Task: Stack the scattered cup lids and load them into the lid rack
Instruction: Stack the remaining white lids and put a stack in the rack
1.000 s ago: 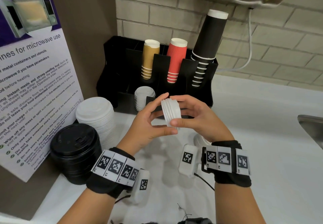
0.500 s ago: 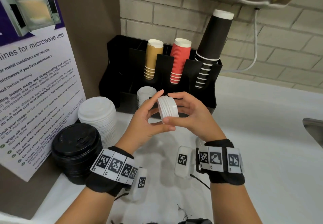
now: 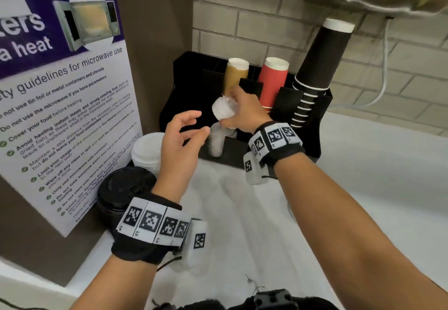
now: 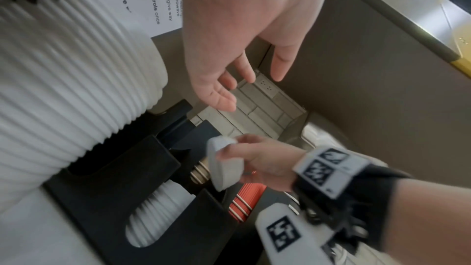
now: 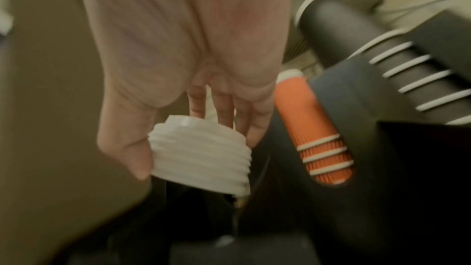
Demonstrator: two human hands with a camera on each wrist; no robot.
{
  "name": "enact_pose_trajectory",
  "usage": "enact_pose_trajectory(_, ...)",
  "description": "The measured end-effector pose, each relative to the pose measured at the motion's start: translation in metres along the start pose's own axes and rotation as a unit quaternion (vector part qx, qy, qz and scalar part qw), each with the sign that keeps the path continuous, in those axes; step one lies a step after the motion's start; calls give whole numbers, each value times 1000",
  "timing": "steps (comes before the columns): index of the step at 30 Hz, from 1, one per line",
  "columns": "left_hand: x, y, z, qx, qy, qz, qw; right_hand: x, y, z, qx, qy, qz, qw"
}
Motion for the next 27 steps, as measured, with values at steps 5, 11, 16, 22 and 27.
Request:
enact_pose_trajectory(5, 4, 2, 4, -10, 15, 12, 1000, 0, -15, -34, 37, 149, 12, 988)
enact_pose_trajectory(11, 7, 2, 6, -15, 11, 18, 1000, 4, -18, -48, 64, 245, 3, 967)
enact_pose_trajectory(16, 5, 3, 7, -29, 18, 28, 999, 7, -12, -50, 51, 329, 1, 943)
enact_pose_trajectory(22, 6, 5, 3, -20, 19, 23, 999, 15, 3, -64, -43, 387, 23, 921)
enact_pose_trajectory(27, 6, 8, 4, -23, 21, 26, 999, 13, 13, -75, -59, 374, 32, 925)
Point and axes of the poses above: each hand's wrist, its own y-axis away from the middle knuckle, its own z-axis out of the back of the hand, x = y × z, the point moved 5 cm from there along -y, towards the middle knuckle, and after that the axes turned 14 degrees about -z, right-handed, at the moved point
